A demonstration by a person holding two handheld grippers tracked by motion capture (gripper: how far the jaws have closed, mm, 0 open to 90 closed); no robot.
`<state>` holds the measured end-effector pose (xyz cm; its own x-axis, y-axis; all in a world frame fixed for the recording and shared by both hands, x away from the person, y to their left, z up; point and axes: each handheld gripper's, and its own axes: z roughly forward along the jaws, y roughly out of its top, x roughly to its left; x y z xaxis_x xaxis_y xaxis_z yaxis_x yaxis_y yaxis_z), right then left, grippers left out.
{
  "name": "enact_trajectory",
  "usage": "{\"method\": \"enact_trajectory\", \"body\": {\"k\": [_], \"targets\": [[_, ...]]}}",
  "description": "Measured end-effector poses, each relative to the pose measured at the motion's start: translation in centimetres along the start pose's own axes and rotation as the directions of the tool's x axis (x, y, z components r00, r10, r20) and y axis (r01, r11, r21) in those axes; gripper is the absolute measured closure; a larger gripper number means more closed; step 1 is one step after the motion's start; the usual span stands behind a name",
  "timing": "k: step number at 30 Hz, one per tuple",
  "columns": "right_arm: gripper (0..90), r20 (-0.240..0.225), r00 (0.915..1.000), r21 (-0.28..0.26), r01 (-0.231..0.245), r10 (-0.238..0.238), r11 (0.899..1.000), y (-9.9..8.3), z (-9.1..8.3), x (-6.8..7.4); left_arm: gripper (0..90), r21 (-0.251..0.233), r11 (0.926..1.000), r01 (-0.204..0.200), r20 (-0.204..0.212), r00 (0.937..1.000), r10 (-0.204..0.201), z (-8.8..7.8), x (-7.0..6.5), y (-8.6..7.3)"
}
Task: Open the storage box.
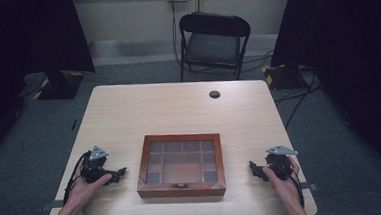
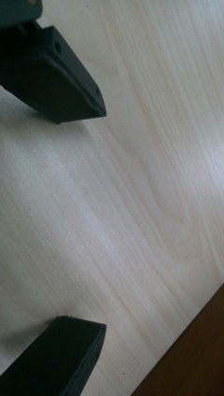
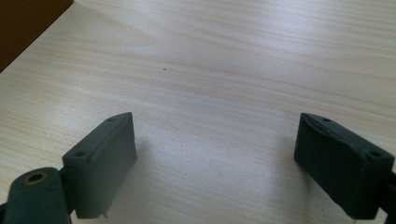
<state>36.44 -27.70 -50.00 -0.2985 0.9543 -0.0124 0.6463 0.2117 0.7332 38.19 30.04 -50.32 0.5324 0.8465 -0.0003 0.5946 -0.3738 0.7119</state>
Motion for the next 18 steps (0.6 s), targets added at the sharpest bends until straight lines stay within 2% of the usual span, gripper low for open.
{"method": "enact_trajectory", "body": {"k": [12, 18], "targets": [[11.7, 0.0, 1.0, 0.0, 0.001, -0.001, 1.0, 0.0, 0.0, -0.01, 0.9, 0.002, 1.0, -0.002, -0.007, 1.0, 0.002, -0.09, -0.07, 0.06], [11.7, 0.0, 1.0, 0.0, 0.0, 0.0, 1.0, 0.0, 0.0, 0.0, 17.0, 0.013, 0.9999, -0.009, 0.008, 0.9999, 0.009, -0.55, -0.31, 0.4]]}}
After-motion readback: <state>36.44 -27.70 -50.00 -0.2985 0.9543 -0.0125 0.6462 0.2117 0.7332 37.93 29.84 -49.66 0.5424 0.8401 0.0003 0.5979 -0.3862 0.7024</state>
